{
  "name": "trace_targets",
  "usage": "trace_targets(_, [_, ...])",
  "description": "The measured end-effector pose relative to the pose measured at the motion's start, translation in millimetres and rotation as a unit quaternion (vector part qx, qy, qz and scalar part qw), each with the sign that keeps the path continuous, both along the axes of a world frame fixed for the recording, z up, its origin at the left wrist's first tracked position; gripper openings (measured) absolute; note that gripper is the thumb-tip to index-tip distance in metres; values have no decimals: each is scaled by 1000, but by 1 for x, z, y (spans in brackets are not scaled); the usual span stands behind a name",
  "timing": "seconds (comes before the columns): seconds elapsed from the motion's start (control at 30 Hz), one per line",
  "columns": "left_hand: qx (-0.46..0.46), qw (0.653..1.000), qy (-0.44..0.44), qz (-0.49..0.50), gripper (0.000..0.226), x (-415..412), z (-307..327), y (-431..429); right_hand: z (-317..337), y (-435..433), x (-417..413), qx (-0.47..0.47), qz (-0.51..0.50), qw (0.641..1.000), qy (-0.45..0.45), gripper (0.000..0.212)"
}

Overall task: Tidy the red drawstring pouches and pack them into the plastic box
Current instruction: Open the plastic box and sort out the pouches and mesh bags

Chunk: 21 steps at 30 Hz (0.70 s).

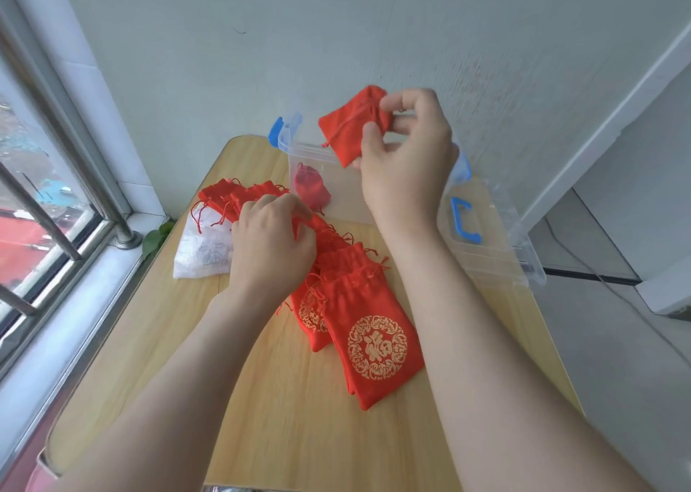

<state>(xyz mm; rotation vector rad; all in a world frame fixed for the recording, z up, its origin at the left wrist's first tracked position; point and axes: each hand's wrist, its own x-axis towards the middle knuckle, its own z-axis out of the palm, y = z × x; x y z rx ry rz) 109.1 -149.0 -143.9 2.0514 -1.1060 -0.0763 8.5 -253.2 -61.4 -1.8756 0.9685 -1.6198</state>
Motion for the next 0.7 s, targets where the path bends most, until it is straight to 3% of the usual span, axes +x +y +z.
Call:
trace_targets(0.17, [0,1000,-25,0,22,9,-7,2,9,-22,40,-26,-82,977,195,17])
trace_targets(0.27, [10,1000,-23,-1,24,11,-11,1,12,-22,53,16,-50,938,342,12])
trace_targets(0.37, [31,999,-30,-9,30,13,-15,-2,14,-16,59,79,-15,906,415,11])
trace_targets(0.53, [33,999,-16,-13,32,16,-13,-4,14,-11,60,95,24,897,431,26])
trace_targets(0.7, [11,1000,-11,-2,27,16,-10,1,1,2,34,-48,6,949,310,28])
